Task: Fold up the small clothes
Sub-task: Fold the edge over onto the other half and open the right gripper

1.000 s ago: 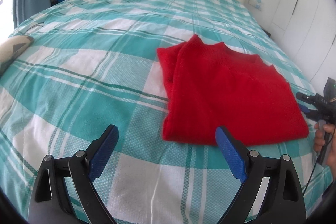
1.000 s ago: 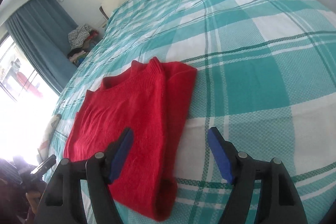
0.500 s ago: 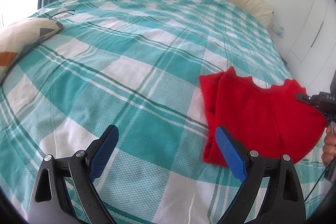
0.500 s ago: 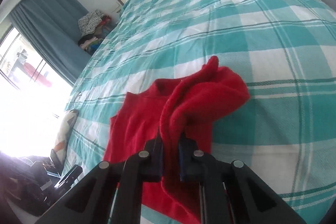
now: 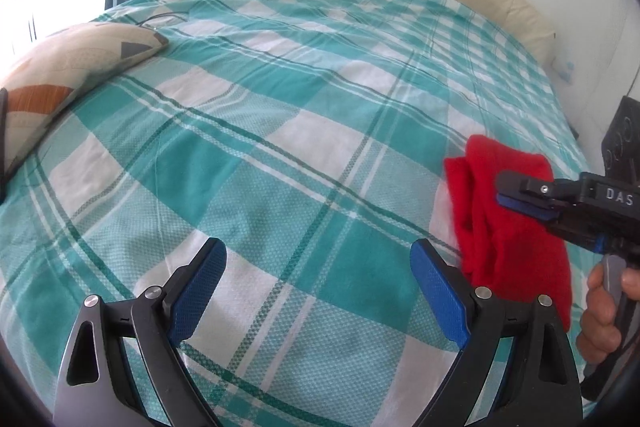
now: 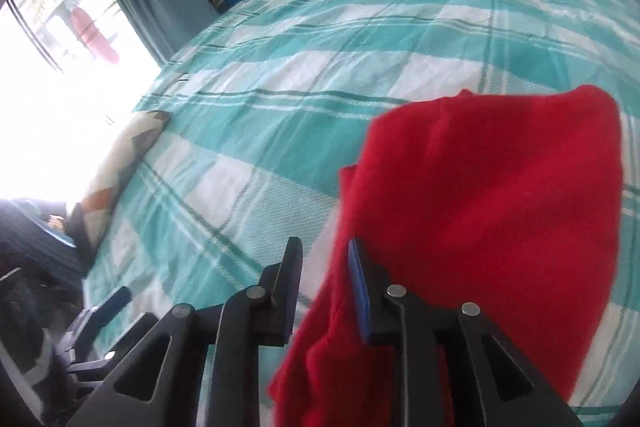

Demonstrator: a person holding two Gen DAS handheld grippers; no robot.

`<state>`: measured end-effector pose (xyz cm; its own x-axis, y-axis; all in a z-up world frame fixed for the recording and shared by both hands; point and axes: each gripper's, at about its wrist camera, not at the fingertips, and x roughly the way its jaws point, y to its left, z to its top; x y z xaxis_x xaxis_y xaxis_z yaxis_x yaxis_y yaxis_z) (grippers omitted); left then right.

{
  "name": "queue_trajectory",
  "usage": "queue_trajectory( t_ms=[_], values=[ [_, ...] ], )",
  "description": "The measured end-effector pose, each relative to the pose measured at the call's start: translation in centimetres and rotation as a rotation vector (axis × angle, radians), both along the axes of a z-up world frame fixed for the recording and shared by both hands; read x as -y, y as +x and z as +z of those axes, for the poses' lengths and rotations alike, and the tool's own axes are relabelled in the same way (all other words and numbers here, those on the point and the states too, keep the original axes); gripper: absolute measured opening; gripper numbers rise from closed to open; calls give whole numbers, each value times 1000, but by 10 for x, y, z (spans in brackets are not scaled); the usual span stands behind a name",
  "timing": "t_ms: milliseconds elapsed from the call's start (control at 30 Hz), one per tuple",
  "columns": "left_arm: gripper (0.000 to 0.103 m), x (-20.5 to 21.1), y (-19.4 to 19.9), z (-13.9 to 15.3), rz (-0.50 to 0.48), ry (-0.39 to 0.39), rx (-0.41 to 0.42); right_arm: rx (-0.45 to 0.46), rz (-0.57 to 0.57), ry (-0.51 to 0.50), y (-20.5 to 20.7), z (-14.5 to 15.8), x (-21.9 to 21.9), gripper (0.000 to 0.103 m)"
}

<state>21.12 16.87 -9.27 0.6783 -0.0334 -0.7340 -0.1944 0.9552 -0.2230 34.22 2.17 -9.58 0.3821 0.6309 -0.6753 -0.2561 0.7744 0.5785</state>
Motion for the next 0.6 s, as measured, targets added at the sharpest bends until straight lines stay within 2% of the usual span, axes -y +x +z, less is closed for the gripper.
queue_trajectory(
  t_ms=[67, 133, 200, 267, 333, 400, 467, 533, 600],
  values=[
    [94, -4, 0, 1, 8, -22, -1, 27, 21, 83, -13, 16, 11, 32],
    [94, -7, -1, 1, 14, -45, -1, 77, 9, 49, -25, 31, 27, 33],
    [94, -6, 0, 1, 12, -61, -3, 148, -37, -139, -33, 40, 37, 33],
    [94, -3, 0, 0, 4, -67, -4, 173, -64, -315, -33, 33, 37, 33],
    [94, 1, 0, 0, -5, -64, -3, 194, -45, -376, -31, 23, 30, 33],
    [94, 4, -1, 0, -12, -58, 1, 226, 17, -383, -31, 10, 12, 33],
    [94, 5, 0, -1, -13, -40, -1, 195, 121, -372, -36, -12, -14, 33],
    [94, 4, 0, -2, -16, -31, -4, 185, 225, -438, -53, -30, -39, 36],
    [94, 2, 0, -1, -18, -38, -4, 224, 274, -460, -69, -26, -42, 36]
  ],
)
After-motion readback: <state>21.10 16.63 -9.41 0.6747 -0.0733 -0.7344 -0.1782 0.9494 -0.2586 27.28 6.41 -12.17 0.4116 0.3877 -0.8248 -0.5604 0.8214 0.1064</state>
